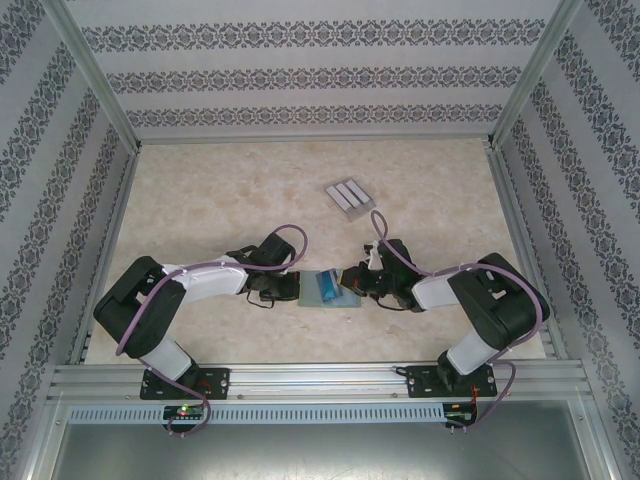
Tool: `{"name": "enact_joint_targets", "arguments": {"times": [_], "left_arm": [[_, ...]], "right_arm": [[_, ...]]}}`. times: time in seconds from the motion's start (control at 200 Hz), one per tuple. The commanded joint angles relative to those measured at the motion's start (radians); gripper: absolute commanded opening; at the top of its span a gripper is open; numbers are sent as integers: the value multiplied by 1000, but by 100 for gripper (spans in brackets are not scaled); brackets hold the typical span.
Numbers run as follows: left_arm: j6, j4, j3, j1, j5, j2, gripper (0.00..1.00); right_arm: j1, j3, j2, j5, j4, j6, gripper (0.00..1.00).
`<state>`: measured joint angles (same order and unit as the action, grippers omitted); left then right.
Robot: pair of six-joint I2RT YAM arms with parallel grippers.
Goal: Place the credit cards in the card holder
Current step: Insert the credit card into the card slot.
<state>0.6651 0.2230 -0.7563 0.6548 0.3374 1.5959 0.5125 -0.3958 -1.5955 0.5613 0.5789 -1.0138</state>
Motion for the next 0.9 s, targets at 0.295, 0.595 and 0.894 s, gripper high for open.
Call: {"name": "enact_joint_targets", "arguments": {"times": [0.295, 0.595, 0.894], "left_arm": [[21, -57, 40, 23, 4, 12, 1], [23, -56, 43, 25, -4, 6, 0], [29, -68, 49, 29, -4, -1, 0]], "right_arm": [[83, 33, 37, -167, -28, -83, 9], [112, 28, 104, -206, -144, -47, 19], [144, 13, 144, -245, -234, -21, 15]]}}
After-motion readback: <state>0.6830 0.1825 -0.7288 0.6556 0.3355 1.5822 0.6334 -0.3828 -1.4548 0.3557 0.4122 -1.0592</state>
